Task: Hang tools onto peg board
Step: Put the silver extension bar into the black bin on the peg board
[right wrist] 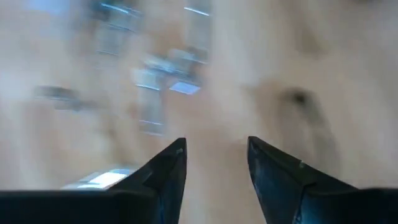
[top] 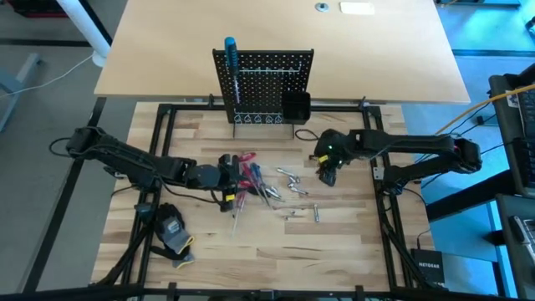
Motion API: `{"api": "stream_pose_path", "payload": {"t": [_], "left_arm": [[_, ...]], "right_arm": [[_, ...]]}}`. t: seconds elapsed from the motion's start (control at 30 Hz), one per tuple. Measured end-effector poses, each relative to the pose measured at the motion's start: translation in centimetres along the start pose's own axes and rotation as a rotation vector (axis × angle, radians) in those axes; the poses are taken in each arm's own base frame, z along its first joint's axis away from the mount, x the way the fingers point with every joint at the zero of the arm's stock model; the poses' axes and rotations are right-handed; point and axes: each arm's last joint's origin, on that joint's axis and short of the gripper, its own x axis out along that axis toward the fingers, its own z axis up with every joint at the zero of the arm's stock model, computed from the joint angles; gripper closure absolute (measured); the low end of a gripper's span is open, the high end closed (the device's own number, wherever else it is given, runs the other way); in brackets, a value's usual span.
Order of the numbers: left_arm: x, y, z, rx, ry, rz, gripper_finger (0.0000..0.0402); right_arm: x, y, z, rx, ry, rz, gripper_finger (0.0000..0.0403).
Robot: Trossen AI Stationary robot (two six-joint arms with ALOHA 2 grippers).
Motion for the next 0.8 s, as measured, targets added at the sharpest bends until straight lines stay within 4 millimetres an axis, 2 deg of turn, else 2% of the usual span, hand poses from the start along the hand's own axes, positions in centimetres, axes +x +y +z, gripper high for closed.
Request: {"api": "stream_pose_path", "payload": {"t": [0.13,0.3,0.47,0.8], "left_arm": [[0.0,-0.2,0.0,-0.017,0.0,-0.006,0.0265],[-0.2,-0.5,-0.1,-0.01,-0.001,-0.019,0.0265],[-0.2,-0.6,0.0,0.001,-0.004,-0.019,0.0265],[-0.1,-0.3,0.0,0.005,-0.005,-0.011,0.0265]], "right_arm": [[1.5,3.3,0.6,-0.115,-0.166,0.159,0.0233],[5.0,5.9,-1.5,-0.254,-0.155,0.14,0.0233],[7.4,6.2,-3.0,-0.291,-0.068,-0.022,0.0233],[10.2,6.0,-3.4,-0.304,-0.009,-0.103,0.0233]]}}
